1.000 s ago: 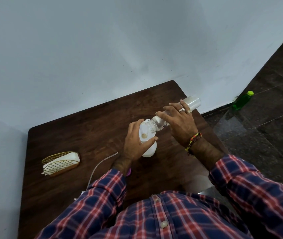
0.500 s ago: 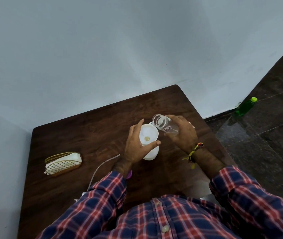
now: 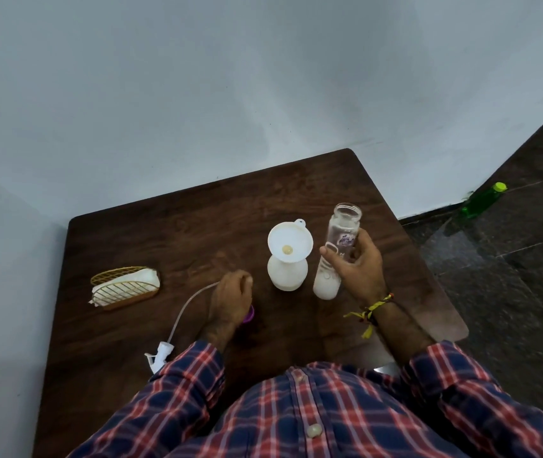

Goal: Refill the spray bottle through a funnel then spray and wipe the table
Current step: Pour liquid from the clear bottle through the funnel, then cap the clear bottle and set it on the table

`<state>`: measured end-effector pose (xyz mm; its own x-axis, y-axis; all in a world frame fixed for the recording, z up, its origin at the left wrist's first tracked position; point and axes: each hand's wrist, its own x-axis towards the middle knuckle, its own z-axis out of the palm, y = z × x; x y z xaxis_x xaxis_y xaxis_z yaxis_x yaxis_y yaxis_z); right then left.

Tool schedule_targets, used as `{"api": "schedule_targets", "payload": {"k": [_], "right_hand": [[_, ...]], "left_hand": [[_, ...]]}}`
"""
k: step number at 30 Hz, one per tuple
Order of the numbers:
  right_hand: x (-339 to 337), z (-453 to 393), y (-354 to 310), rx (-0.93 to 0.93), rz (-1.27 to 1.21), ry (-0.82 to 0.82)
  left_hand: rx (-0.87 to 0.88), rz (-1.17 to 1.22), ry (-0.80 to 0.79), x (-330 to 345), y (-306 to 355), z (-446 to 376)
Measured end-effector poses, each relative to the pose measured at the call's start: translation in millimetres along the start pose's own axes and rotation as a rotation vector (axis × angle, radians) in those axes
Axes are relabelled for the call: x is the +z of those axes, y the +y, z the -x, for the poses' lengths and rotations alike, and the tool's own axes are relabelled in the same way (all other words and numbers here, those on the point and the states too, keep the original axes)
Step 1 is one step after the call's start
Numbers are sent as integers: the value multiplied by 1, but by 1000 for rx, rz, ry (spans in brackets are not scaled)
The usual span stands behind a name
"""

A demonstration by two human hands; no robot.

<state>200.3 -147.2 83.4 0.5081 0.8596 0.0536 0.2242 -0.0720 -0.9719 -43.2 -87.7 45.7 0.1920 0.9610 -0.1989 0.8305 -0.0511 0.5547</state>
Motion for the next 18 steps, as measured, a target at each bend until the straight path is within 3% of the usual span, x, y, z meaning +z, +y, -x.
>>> {"api": "schedule_targets", "payload": {"k": [3, 5, 13, 18], "right_hand": [[-5, 3, 1, 38, -69, 35], [-7, 4, 1, 41, -70, 28], [-5, 16, -2, 3, 20, 7], [0, 28, -12, -71, 98, 36]], "left_hand": [[-52, -168, -316, 9, -22, 14], [-30, -253, -386, 16, -28, 22], [-4, -242, -251, 17, -28, 26], [-69, -80, -14, -11, -10, 25]]}}
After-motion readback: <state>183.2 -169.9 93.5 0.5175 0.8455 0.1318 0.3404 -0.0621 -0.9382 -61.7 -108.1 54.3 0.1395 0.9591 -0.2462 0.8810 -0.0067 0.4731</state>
